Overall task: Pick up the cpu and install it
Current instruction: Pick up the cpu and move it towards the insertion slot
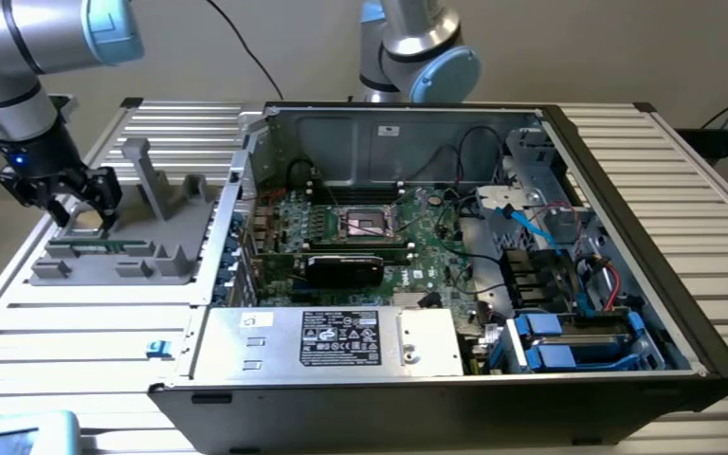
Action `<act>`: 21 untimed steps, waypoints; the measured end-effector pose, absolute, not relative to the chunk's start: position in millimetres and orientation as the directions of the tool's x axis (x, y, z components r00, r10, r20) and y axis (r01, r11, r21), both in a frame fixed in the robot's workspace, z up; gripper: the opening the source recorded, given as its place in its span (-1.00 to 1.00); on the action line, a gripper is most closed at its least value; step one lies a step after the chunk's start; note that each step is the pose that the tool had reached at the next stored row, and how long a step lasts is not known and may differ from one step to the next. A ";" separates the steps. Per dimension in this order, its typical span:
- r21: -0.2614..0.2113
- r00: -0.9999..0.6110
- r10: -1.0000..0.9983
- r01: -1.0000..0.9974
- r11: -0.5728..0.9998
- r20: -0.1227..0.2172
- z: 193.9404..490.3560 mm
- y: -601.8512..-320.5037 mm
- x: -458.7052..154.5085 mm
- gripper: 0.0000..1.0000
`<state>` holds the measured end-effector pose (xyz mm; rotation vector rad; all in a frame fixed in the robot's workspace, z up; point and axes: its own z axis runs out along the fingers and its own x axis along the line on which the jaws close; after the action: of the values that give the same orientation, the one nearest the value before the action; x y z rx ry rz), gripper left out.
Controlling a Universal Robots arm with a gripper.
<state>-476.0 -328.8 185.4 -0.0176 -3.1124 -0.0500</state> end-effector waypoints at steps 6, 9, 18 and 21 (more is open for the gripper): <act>0.032 -0.999 0.011 0.012 0.999 0.030 184.8 -328.8 -475.7 0.47; 0.032 -0.999 0.011 0.012 0.999 0.030 184.7 -328.8 -475.5 0.31; 0.032 -0.999 0.011 0.012 0.999 0.030 185.0 -328.8 -475.4 0.17; 0.031 -0.999 0.011 0.012 0.999 0.030 185.0 -328.8 -475.4 0.17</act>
<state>-475.4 -328.8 185.0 -0.0176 -3.1114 -0.0491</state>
